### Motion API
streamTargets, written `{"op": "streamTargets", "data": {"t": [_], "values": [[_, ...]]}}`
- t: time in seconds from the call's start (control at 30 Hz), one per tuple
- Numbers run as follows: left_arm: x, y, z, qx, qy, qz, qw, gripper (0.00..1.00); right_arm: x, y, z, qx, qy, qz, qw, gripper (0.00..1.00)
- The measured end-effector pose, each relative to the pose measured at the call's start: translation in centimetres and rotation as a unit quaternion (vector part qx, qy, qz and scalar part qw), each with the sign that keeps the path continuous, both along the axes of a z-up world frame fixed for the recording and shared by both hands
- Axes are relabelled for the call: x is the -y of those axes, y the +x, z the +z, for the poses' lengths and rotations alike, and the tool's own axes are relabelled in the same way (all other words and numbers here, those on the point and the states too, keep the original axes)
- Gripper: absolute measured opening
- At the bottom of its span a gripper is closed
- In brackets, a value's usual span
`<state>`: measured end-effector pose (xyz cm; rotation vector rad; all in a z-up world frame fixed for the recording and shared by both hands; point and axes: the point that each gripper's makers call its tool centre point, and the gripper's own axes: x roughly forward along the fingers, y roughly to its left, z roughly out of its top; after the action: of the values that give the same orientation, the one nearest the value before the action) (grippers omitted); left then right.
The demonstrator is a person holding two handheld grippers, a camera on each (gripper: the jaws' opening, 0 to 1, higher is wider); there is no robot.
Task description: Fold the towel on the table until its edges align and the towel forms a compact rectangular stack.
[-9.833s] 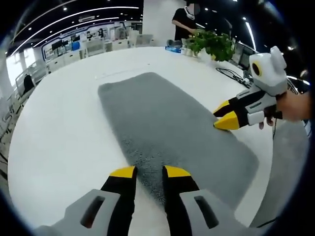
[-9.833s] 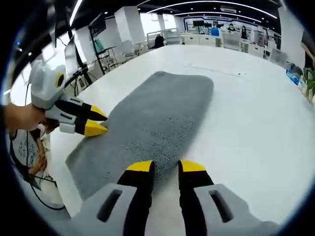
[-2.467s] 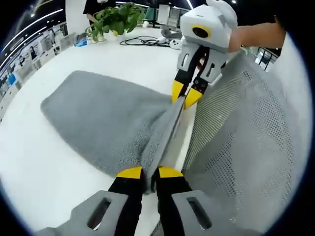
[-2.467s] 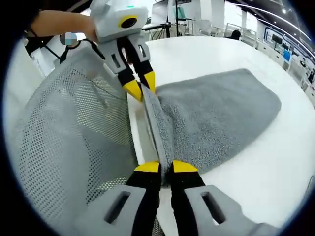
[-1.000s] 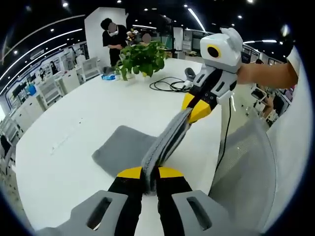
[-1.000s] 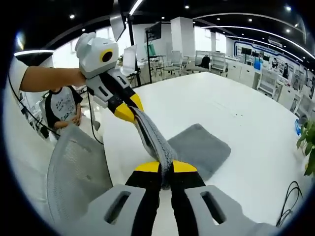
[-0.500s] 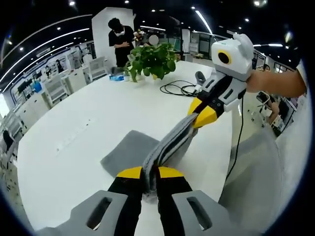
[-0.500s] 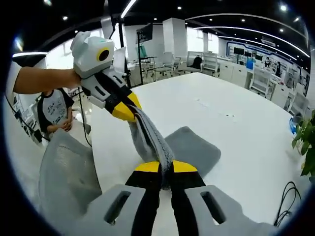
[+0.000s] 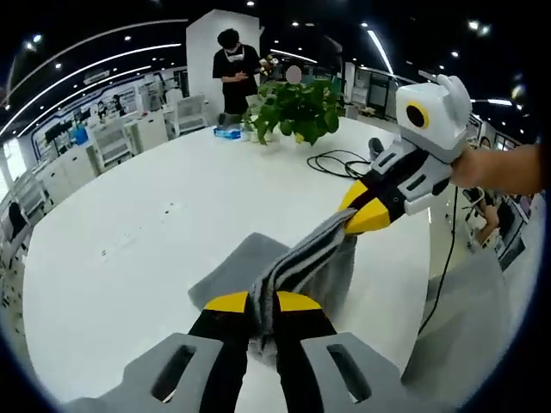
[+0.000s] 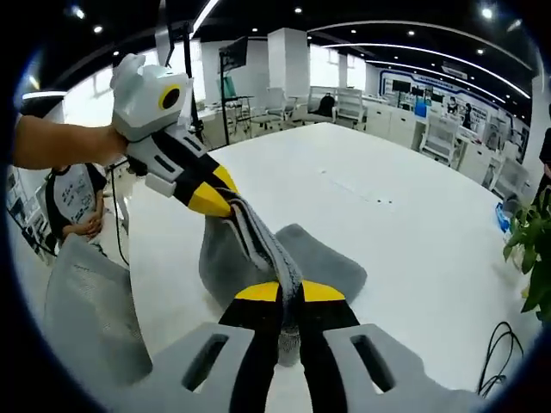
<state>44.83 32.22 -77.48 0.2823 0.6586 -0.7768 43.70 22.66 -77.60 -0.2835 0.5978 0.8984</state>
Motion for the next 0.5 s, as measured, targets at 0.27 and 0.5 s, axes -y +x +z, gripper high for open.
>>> {"op": "streamTargets", "data": {"t": [0.27, 0.5], "values": [[-0.6, 2.0, -1.8, -0.014, -0.018, 0.025, 0.9994, 0.1, -0.4, 2.8, -1.8, -0.003, -0.016, -0.01, 0.9998, 0.05], [-0.2, 4.0, -4.0, -0.014, -0.004, 0.022, 0.9996, 0.1, 0.0, 5.0, -3.8, -0.009, -0.027, -0.031, 0.9991, 0.05]]}}
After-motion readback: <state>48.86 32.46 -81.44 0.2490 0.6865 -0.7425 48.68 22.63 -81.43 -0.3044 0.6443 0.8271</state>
